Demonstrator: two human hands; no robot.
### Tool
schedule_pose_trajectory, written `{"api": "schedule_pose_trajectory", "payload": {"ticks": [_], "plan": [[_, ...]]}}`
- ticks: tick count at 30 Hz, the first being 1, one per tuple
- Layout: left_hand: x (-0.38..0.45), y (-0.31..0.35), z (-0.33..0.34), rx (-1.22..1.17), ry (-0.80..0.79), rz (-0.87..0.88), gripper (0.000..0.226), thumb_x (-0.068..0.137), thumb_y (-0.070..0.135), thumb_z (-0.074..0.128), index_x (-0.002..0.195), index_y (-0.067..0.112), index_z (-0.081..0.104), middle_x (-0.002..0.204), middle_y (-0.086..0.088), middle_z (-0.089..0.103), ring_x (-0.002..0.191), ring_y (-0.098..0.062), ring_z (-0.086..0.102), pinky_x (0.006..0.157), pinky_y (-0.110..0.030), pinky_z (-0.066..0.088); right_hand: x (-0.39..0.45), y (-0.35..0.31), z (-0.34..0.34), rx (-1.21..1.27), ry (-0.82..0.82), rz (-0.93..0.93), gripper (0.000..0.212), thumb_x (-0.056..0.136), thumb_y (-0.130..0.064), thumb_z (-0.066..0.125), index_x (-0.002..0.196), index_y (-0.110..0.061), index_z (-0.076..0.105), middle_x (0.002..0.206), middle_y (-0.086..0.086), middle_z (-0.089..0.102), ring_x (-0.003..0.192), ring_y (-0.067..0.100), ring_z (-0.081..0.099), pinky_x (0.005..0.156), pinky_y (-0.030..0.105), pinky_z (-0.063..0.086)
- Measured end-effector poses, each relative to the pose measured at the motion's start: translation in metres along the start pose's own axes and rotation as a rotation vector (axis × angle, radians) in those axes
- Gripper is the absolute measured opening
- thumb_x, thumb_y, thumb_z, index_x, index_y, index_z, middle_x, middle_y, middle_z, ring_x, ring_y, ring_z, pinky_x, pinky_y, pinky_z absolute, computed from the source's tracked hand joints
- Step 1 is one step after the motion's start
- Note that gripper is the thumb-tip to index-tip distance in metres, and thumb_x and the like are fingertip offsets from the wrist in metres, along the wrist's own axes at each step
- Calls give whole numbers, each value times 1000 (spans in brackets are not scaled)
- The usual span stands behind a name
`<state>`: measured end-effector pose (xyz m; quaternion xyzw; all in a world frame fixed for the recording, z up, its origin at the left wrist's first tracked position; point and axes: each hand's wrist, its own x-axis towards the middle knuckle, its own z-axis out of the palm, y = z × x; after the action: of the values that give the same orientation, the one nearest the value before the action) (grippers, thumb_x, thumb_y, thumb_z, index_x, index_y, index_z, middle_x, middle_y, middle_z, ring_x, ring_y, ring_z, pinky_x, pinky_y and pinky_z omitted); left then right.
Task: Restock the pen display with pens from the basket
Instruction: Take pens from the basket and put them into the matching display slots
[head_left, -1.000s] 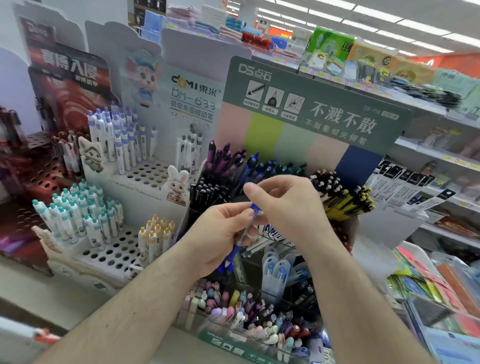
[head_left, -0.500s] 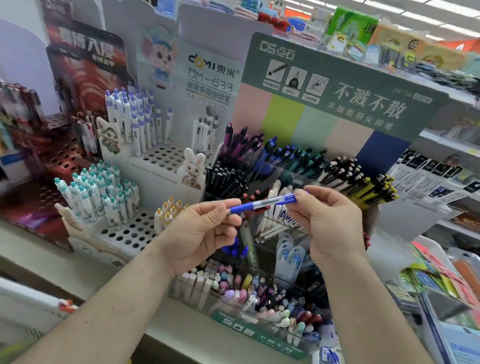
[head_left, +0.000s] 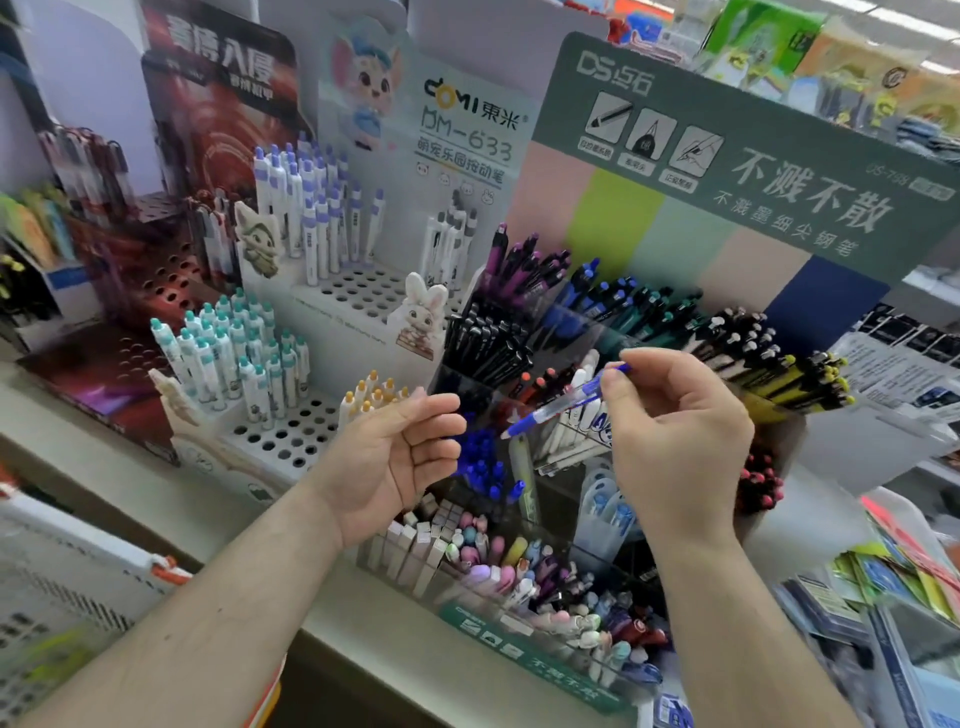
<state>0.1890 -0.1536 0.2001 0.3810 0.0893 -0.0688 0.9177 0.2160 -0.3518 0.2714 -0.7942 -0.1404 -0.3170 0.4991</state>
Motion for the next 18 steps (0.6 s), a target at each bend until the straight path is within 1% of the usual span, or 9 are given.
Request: {"api": "schedule_pose_trajectory", "payload": {"ticks": [2, 5, 6, 8, 9, 11, 12, 15, 18], "plan": [[-1, 0, -4, -27, 8, 4, 36, 82, 34, 56, 101, 6, 70, 76, -6, 72, 56, -13, 66, 52, -24, 57, -6, 9, 10, -111, -28, -116, 12, 86, -2, 74, 91, -12, 73, 75, -16, 66, 68, 1, 65, 66, 13, 52], [-2, 0, -10, -39, 16, 13, 36, 79, 34, 57, 97, 6, 72, 74, -6, 71, 55, -14, 65, 51, -25, 57, -15, 23, 31, -317, -128, -236, 9, 83, -6, 75, 90, -12, 74, 71, -6, 69, 62, 11, 65, 62, 27, 54], [-3, 0, -11, -34, 15, 14, 34, 79, 33, 58, 95, 7, 73, 74, -6, 71, 54, -14, 65, 51, -25, 57, -17, 27, 39, -377, -158, -250, 9, 82, -9, 75, 89, -14, 74, 70, -4, 70, 61, 16, 66, 59, 27, 52], [-5, -1, -13, -25, 15, 19, 33, 78, 33, 59, 93, 8, 74, 74, -6, 71, 54, -14, 65, 50, -25, 56, -21, 29, 52, -486, -268, -187, 10, 84, -14, 72, 92, -19, 75, 72, -2, 72, 66, 24, 67, 59, 31, 52], [-6, -2, -14, -19, 20, 22, 33, 78, 33, 59, 93, 8, 74, 73, -5, 71, 54, -13, 64, 50, -25, 56, -22, 29, 58, -568, -370, -113, 14, 87, -18, 68, 98, -23, 75, 79, -2, 74, 74, 26, 68, 63, 33, 53], [-8, -5, -17, -6, 31, 28, 33, 78, 33, 58, 93, 9, 74, 73, -5, 71, 54, -12, 64, 49, -24, 55, -23, 29, 68, -750, -578, 36, 24, 90, -25, 58, 109, -31, 71, 96, -1, 74, 90, 28, 67, 71, 32, 51], [-10, -5, -17, 0, 32, 30, 32, 79, 33, 58, 94, 9, 74, 74, -5, 71, 54, -12, 63, 49, -24, 55, -23, 28, 71, -795, -638, 82, 27, 90, -25, 56, 112, -32, 69, 100, -1, 73, 93, 28, 66, 71, 32, 49], [-14, -8, -21, 19, 27, 36, 30, 82, 31, 57, 95, 10, 74, 76, -5, 71, 56, -13, 64, 52, -24, 54, -17, 24, 76, -842, -723, 149, 28, 87, -22, 58, 111, -33, 67, 105, 1, 70, 95, 29, 64, 71, 32, 48], [-19, -11, -24, 34, 31, 44, 28, 88, 28, 55, 98, 10, 73, 79, -5, 72, 58, -13, 64, 54, -25, 54, -10, 22, 76, -865, -799, 180, 30, 84, -17, 60, 110, -30, 67, 105, 3, 70, 95, 30, 64, 71, 34, 50]]}}
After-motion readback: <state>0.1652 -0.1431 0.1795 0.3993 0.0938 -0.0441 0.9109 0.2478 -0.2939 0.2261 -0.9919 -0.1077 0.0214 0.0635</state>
